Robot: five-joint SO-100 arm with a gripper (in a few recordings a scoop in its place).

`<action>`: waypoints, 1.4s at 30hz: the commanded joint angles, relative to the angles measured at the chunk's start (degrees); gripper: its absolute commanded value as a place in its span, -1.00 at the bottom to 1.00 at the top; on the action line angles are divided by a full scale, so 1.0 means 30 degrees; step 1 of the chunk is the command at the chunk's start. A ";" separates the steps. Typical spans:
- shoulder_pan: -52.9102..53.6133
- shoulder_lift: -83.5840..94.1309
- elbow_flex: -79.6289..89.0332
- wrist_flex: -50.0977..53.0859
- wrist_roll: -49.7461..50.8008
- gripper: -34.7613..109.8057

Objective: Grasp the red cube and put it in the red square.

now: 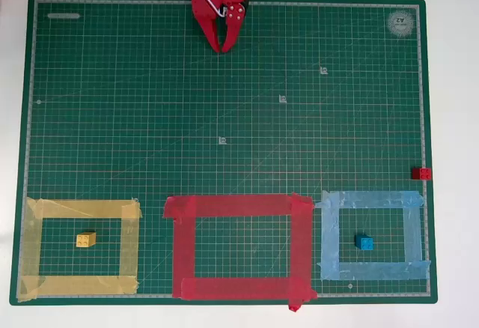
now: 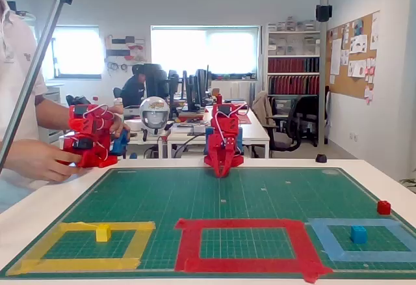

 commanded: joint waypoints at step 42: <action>-1.1865 -1.9072 -1.1221 -2.5078 -0.3691 -0.50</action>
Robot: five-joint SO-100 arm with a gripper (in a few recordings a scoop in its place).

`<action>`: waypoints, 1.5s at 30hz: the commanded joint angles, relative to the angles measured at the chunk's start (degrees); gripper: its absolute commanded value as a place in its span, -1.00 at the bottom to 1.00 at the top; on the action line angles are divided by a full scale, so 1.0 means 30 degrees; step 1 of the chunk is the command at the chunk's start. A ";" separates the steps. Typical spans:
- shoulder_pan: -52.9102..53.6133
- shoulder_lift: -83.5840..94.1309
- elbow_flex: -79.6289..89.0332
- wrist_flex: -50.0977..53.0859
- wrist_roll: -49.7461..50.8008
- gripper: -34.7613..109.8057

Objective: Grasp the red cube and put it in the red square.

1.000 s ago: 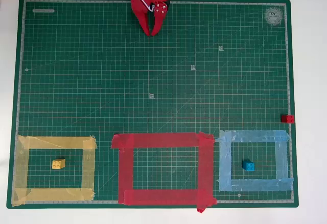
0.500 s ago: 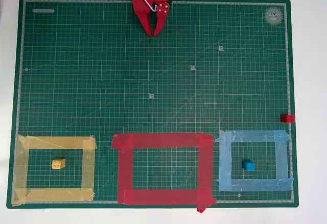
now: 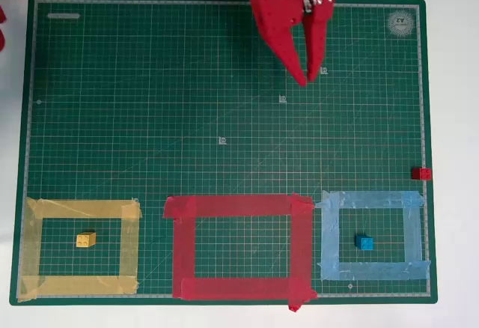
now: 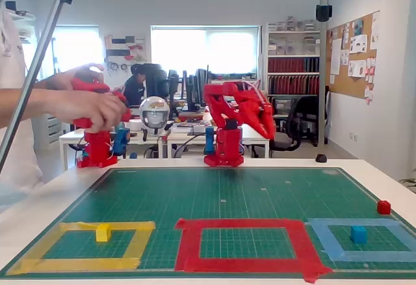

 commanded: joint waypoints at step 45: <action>-0.5684 -3.3428 -2.1475 -2.1387 0.0205 -0.29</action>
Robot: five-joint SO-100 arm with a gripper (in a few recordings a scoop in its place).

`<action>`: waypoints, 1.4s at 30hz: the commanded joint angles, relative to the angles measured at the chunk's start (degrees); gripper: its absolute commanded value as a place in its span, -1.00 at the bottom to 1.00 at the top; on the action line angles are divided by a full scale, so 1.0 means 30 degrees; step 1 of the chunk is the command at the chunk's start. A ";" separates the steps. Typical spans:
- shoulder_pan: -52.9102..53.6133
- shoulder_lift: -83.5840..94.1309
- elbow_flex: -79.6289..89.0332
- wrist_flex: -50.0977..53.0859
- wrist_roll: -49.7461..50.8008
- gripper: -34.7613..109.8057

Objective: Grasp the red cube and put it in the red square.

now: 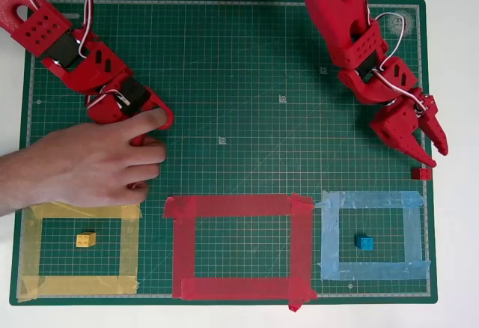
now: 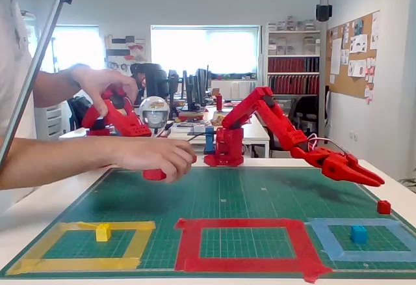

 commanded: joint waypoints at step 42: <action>0.1143 0.0967 -0.2871 0.3662 0.0381 -0.28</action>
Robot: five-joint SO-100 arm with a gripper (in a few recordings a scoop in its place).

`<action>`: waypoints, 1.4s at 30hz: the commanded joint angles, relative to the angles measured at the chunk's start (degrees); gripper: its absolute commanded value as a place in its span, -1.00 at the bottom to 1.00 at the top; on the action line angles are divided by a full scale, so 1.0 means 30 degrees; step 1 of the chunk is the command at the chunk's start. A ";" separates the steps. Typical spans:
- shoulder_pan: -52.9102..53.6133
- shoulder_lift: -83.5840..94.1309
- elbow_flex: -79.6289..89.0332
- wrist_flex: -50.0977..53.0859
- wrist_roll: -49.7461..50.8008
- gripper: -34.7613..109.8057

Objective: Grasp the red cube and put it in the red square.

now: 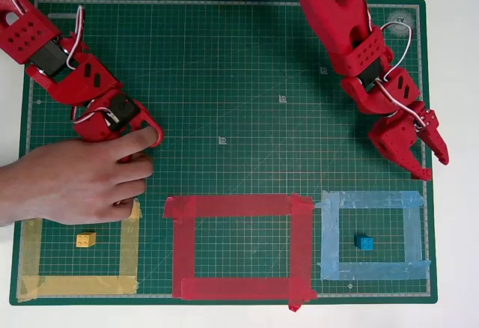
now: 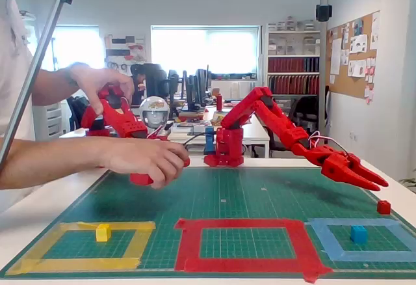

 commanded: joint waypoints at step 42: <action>-0.0352 -0.0820 -0.1289 0.0029 -0.1113 -0.22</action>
